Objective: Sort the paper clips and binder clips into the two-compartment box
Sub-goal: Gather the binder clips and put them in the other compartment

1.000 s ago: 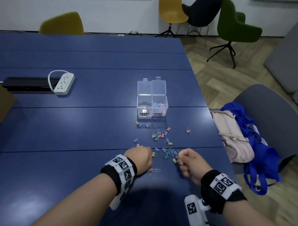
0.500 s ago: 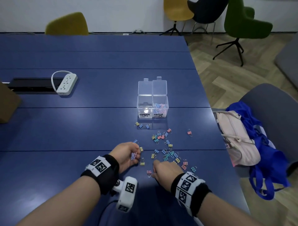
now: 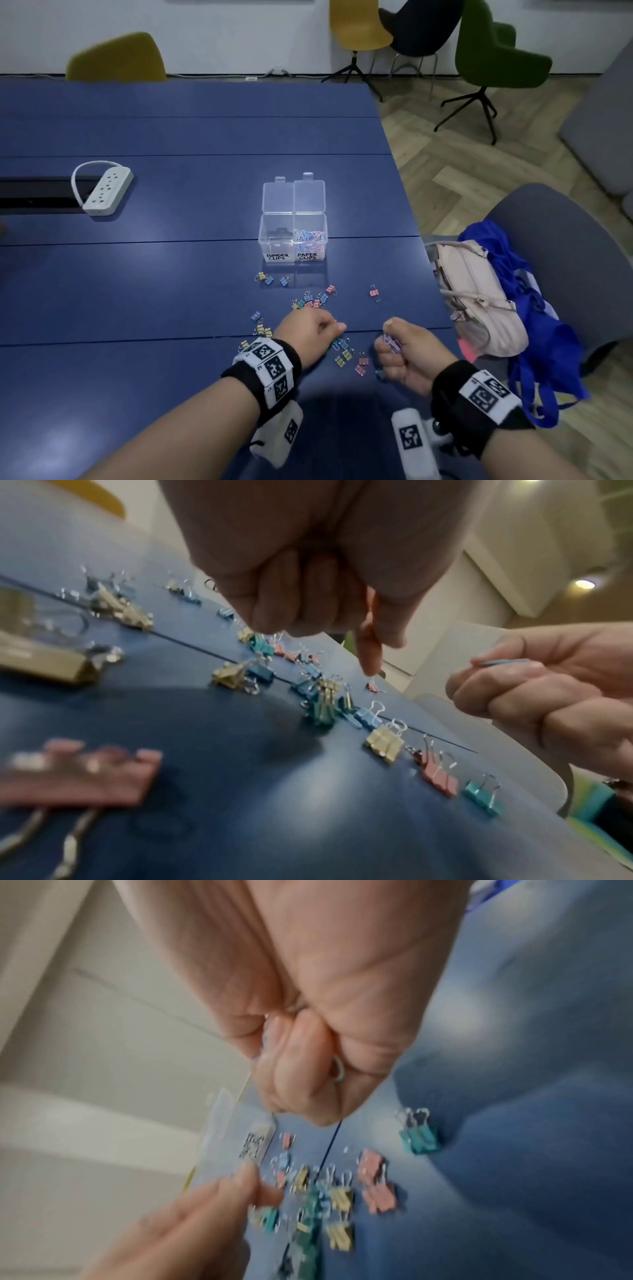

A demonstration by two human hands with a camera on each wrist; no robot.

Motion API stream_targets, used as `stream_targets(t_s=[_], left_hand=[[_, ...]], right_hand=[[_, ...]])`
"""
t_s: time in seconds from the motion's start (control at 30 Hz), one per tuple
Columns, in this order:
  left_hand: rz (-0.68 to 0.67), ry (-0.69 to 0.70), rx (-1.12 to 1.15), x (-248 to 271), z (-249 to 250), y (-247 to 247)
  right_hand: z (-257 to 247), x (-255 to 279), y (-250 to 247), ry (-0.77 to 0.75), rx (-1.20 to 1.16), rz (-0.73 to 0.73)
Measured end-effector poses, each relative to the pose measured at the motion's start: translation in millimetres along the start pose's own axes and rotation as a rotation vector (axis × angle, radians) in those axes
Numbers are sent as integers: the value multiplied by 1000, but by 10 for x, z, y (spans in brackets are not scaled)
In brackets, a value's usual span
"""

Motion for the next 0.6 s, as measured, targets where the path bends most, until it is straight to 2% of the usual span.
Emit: stream_targets(t_s=[0.13, 0.27, 0.43, 0.6], left_hand=[[22, 70, -275, 43, 19, 64], [20, 104, -321, 39, 34, 119], [27, 136, -325, 14, 41, 117], [44, 92, -338, -21, -12, 85]], right_hand=[[9, -138, -180, 46, -109, -20], [33, -238, -286, 35, -106, 7], [57, -335, -239, -72, 87, 83], [3, -355, -80, -143, 334, 63]])
Point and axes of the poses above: each hand's wrist, its own x-axis away from the middle knuckle, its own y-axis out of the palm, z = x × y, the point moved 6 cm from there along -x, towards the middle knuckle, and after that the axes turned 14 degrees about z, right-handed, at the moved point
